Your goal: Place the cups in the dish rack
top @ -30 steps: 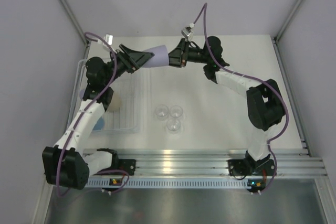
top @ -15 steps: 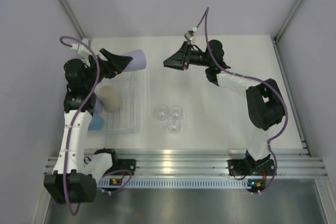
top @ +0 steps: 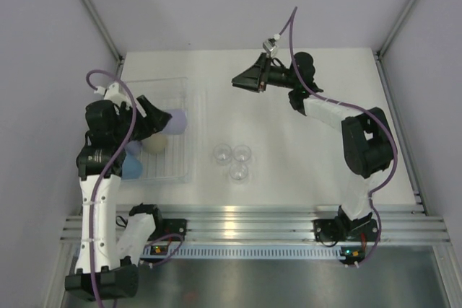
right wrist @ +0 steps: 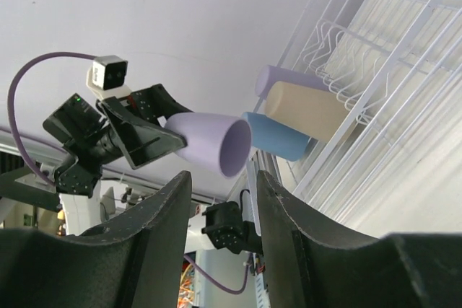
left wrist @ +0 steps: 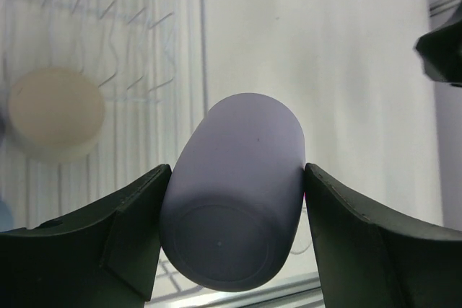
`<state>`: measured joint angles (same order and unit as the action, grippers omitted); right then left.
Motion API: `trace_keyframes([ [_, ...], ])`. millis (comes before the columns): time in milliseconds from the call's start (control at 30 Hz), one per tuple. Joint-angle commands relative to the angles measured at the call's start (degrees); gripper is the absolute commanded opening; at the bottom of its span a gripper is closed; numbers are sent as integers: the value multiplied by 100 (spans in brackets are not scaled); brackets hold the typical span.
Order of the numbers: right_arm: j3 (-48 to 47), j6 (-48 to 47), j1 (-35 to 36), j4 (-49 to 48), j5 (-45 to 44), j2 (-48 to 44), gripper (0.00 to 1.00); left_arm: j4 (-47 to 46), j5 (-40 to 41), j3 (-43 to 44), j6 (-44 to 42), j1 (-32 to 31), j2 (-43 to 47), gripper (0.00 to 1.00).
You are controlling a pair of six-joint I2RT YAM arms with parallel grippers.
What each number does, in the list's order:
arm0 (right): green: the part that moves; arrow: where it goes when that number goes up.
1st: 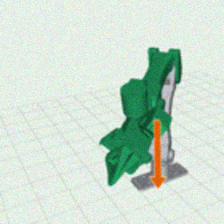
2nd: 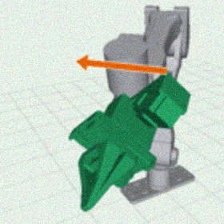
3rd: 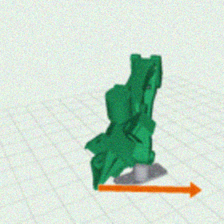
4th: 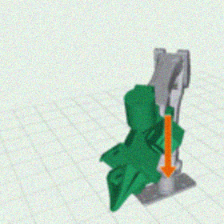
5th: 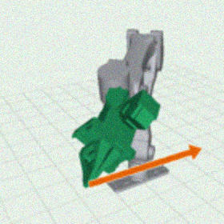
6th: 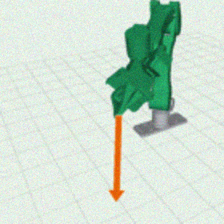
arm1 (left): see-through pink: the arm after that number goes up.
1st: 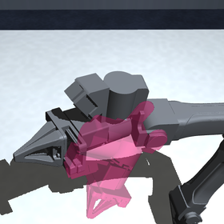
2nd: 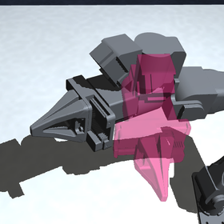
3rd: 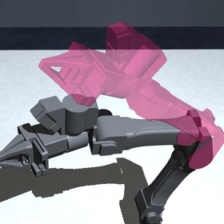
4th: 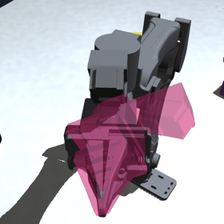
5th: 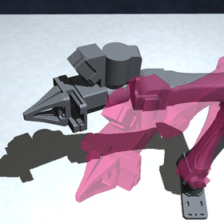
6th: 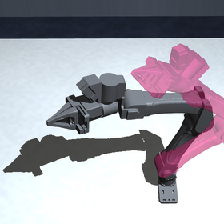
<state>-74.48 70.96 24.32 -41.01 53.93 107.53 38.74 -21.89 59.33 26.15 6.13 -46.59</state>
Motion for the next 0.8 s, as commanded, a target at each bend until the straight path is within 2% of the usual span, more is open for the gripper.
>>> trace_keyframes([
  [0, -128, -152, -50, -381, 74, -12, 42, 1003, 860, 193, -505, 20, 202, 0],
  [300, -5, 23, -50, -697, 118, 119, 42, 1716, 2319, -70, -611, 20, 133, 0],
  [767, 197, 216, -138, -1075, 100, 146, 42, 1874, 2760, -88, -638, 11, -773, 0],
])
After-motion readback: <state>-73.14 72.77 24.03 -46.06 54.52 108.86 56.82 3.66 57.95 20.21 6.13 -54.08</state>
